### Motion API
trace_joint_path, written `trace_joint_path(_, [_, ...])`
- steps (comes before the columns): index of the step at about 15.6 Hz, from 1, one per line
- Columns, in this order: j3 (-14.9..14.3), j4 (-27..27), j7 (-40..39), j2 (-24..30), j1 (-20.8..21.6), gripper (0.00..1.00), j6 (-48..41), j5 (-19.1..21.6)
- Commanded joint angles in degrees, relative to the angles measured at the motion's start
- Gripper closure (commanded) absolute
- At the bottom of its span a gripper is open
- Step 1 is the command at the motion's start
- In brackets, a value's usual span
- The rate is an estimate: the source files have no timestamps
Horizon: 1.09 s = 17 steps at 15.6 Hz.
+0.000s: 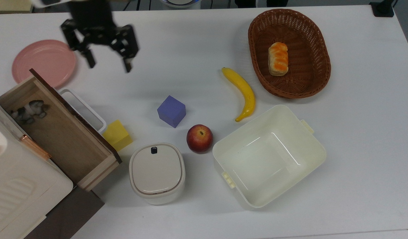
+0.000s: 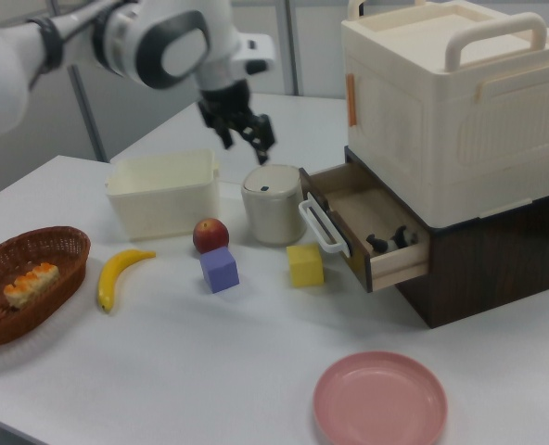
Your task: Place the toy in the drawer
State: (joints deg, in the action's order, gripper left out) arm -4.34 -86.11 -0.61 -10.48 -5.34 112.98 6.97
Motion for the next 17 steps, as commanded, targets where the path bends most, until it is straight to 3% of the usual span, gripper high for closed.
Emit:
trace_joint_path(1, [2.0, -1.8, 0.3, 2.5, 1.6, 0.12, -4.7, 0.9])
trace_joint_path(2, [2.1, -1.9, 0.3, 2.8, 2.8, 0.12, -5.8, 0.9])
trace_joint_path(4, [2.1, -2.7, 0.3, 3.7, 5.5, 0.00, -8.6, 0.8])
trace_joint_path(8, [2.3, -4.7, 0.8, 6.8, 10.3, 0.00, -12.9, 0.8])
trace_joint_path(14, [1.2, -4.9, 3.6, 9.6, 9.9, 0.00, -15.8, 0.3])
trace_joint_path(17, [-1.8, -5.6, 4.9, 11.7, 9.8, 0.00, -16.7, 0.3])
